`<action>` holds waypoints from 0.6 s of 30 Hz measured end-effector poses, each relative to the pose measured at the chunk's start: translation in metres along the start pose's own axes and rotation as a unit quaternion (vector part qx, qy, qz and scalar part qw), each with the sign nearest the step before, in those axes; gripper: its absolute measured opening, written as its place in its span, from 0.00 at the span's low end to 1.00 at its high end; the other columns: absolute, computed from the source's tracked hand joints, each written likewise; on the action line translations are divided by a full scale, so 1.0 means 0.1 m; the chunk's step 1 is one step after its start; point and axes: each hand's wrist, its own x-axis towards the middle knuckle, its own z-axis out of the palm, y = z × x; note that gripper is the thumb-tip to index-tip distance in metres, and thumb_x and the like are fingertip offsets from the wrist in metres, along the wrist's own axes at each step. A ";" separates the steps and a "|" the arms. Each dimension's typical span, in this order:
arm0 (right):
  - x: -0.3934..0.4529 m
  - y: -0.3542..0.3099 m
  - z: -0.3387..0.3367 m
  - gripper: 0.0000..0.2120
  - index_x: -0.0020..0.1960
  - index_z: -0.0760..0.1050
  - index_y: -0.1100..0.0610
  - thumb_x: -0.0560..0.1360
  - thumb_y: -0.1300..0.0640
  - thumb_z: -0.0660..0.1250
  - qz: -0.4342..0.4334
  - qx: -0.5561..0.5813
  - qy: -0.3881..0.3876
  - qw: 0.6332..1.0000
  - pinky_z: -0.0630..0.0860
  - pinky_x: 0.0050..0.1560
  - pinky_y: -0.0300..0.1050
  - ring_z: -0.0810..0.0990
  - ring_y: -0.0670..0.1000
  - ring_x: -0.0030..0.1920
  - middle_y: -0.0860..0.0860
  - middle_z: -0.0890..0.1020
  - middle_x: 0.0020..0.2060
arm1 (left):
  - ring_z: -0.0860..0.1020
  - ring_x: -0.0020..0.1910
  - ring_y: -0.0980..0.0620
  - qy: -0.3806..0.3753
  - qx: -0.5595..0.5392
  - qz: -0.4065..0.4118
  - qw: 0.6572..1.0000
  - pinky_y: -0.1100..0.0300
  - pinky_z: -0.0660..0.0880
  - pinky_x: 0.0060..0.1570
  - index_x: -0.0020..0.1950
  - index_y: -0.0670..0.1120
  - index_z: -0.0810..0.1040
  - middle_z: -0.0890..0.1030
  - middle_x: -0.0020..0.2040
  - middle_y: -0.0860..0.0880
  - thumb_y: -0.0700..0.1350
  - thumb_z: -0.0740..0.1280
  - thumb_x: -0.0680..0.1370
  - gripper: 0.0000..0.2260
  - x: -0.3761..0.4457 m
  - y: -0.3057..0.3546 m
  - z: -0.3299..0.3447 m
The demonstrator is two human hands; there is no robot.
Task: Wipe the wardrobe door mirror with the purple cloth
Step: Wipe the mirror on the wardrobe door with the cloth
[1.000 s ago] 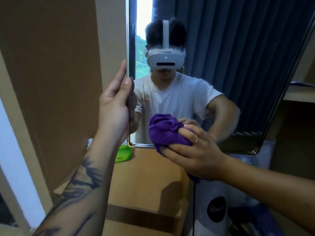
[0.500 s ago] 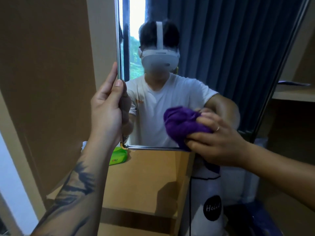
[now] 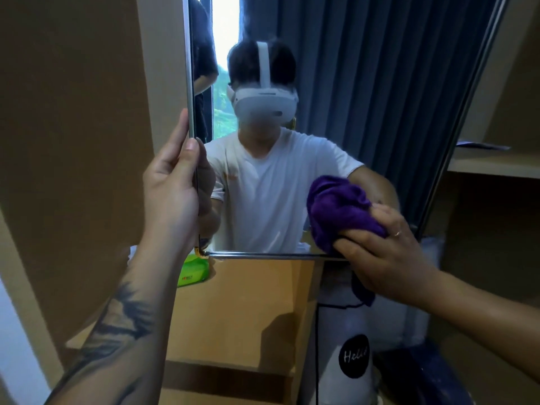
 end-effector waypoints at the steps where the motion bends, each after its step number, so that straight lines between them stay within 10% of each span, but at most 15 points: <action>1: -0.06 -0.06 0.01 0.11 0.63 0.74 0.50 0.85 0.53 0.56 -0.034 0.005 -0.020 0.999 0.64 0.71 0.64 0.71 0.64 0.65 0.51 0.74 0.64 | 0.75 0.36 0.63 0.006 0.005 0.007 1.000 0.70 0.73 0.39 0.68 0.55 0.79 0.79 0.41 0.56 0.38 0.63 0.84 0.17 0.00 0.00 0.01; 4: -0.10 0.07 -0.05 0.12 0.66 0.73 0.48 0.85 0.53 0.57 -0.128 -0.007 -0.069 0.989 0.64 0.73 0.63 0.71 0.61 0.66 0.50 0.74 0.65 | 0.76 0.38 0.63 0.002 -0.002 0.012 1.000 0.72 0.74 0.40 0.70 0.52 0.78 0.79 0.42 0.56 0.37 0.63 0.84 0.18 0.00 -0.01 0.00; 9: -0.13 0.19 -0.02 0.14 0.67 0.72 0.53 0.83 0.53 0.61 0.004 -0.013 -0.009 1.000 0.62 0.75 0.66 0.69 0.65 0.66 0.53 0.74 0.65 | 0.75 0.36 0.64 0.003 0.004 0.016 1.000 0.73 0.72 0.38 0.69 0.55 0.78 0.78 0.41 0.57 0.38 0.63 0.84 0.17 -0.01 -0.02 0.01; 15: -0.14 0.36 -0.15 0.14 0.67 0.73 0.49 0.86 0.53 0.53 -0.157 0.004 -0.107 0.982 0.56 0.78 0.63 0.69 0.62 0.69 0.48 0.74 0.65 | 0.75 0.40 0.62 0.005 -0.008 0.022 1.000 0.73 0.74 0.41 0.71 0.51 0.77 0.80 0.44 0.55 0.37 0.63 0.84 0.17 0.00 -0.05 0.00; 18: -0.21 0.46 -0.20 0.13 0.67 0.73 0.52 0.86 0.52 0.56 -0.058 -0.009 -0.066 0.996 0.59 0.77 0.65 0.70 0.65 0.68 0.51 0.74 0.65 | 0.76 0.42 0.60 0.001 -0.014 0.016 1.000 0.70 0.75 0.41 0.70 0.53 0.78 0.80 0.47 0.54 0.39 0.64 0.84 0.17 0.01 -0.04 0.00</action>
